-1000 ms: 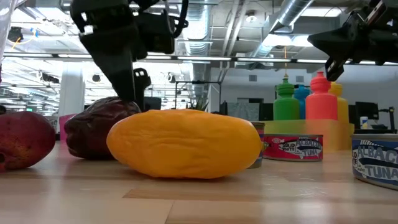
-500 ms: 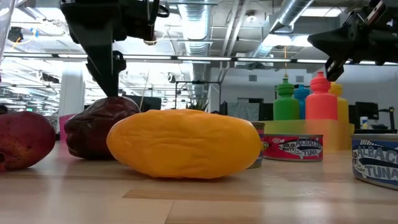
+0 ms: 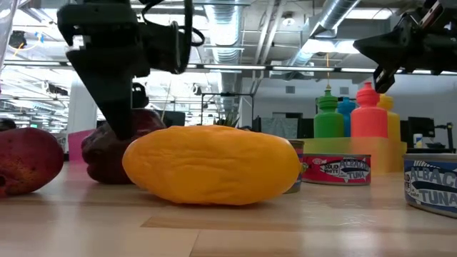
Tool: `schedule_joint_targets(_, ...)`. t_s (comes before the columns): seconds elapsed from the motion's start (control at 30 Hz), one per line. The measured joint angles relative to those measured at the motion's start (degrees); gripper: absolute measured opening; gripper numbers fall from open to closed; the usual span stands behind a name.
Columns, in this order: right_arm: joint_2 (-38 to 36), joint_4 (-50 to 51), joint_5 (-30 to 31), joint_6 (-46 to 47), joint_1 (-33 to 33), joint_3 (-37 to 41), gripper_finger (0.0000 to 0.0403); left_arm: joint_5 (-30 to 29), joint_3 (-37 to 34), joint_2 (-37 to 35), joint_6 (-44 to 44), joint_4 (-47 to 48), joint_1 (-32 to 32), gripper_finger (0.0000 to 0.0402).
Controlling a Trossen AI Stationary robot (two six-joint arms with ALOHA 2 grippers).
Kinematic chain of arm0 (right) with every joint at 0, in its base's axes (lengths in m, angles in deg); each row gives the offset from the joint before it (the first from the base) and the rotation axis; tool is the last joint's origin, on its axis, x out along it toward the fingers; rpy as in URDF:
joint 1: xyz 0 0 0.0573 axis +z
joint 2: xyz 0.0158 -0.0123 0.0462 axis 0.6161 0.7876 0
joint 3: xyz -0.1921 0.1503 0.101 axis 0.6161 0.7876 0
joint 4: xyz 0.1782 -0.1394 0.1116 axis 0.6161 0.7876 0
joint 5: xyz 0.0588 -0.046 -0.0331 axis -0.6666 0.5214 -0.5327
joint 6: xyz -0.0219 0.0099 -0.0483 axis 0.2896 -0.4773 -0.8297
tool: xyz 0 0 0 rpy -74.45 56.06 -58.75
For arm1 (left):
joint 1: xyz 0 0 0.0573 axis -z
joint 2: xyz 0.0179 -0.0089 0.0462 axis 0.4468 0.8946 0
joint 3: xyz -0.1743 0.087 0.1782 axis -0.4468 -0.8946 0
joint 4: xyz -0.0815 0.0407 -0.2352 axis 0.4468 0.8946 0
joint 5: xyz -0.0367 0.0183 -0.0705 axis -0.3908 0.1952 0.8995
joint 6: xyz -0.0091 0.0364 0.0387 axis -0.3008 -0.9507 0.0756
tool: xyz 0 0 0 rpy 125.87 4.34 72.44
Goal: Pick & Place Food Item
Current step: Put the bottom dark red apple into the transparent bin
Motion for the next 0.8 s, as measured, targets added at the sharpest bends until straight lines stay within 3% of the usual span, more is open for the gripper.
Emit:
schedule_joint_targets(0.2, 0.02, 0.13, 0.00, -0.01, -0.02, 0.00, 0.0000, -0.52, 0.07, 2.31, 0.84, -2.23, -0.17, 0.0344)
schedule_joint_targets(0.43, 0.02, 0.16, 0.00, 0.01, 0.00, 0.00, 0.0000, -0.95, -0.35, 0.44, 5.42, -1.33, -0.41, 0.0308)
schedule_joint_targets(0.8, 0.02, 0.16, 0.00, 0.01, 0.00, 0.00, 0.0000, -0.84, -0.31, -16.98, 18.28, -10.74, -3.04, 0.0311)
